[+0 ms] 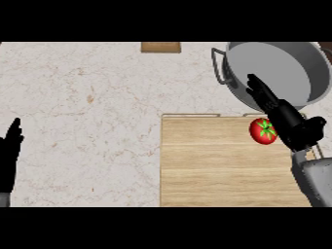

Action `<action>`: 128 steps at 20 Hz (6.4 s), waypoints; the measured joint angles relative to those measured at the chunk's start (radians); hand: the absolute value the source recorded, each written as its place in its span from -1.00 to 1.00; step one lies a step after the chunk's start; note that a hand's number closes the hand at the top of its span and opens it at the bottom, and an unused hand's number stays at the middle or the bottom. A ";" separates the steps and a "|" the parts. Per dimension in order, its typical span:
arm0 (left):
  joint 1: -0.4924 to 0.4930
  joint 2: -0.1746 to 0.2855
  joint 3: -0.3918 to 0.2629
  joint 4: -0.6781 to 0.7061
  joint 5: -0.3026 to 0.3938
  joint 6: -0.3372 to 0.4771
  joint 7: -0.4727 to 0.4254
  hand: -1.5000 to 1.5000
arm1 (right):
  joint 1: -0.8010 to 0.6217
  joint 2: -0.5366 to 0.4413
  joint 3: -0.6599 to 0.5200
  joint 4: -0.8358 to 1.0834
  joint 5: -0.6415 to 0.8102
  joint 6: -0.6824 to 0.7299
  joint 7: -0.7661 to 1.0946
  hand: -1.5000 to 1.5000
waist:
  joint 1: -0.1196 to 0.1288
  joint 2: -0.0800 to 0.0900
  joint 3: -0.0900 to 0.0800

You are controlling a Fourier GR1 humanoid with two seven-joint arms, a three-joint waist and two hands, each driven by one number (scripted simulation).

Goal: Pick the tomato from the tray and place it in the pot

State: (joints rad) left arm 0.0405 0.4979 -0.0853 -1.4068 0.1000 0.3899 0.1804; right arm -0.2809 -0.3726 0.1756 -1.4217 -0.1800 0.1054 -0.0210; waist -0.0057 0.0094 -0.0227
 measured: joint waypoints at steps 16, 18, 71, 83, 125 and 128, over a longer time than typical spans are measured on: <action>-0.087 -0.151 -0.179 -0.013 0.129 -0.319 -0.073 0.00 | 0.062 -0.074 -0.113 -0.231 0.056 -0.019 -0.277 -1.00 | -0.030 -0.014 0.023; -0.104 -0.162 -0.179 -0.005 0.128 -0.334 -0.067 0.00 | 0.082 -0.101 -0.140 -0.317 0.024 0.007 -0.233 -1.00 | -0.022 -0.014 0.024; -0.135 -0.296 -0.079 0.026 -0.004 -0.458 -0.049 0.00 | -0.060 -0.075 -0.205 0.262 0.049 0.596 0.033 -1.00 | 0.011 -0.011 0.025; -0.124 -0.316 -0.047 0.028 -0.039 -0.487 -0.056 0.00 | -0.101 -0.028 -0.184 0.405 0.238 0.583 -0.219 1.00 | 0.010 -0.018 0.017; -0.181 -0.356 -0.073 0.023 -0.065 -0.523 -0.042 0.00 | -0.316 -0.611 -0.313 0.778 0.257 0.369 -0.745 1.00 | 0.100 0.028 0.034; -0.193 -0.354 -0.067 0.035 -0.063 -0.527 -0.040 0.00 | -0.371 -0.621 -0.281 0.794 0.281 0.354 -0.755 1.00 | 0.102 0.025 0.032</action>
State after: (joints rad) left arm -0.1522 0.1441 -0.1527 -1.3718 0.0371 -0.1373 0.1406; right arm -0.6522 -0.9933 -0.1058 -0.6281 0.1011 0.4599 -0.7761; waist 0.0961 0.0349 0.0096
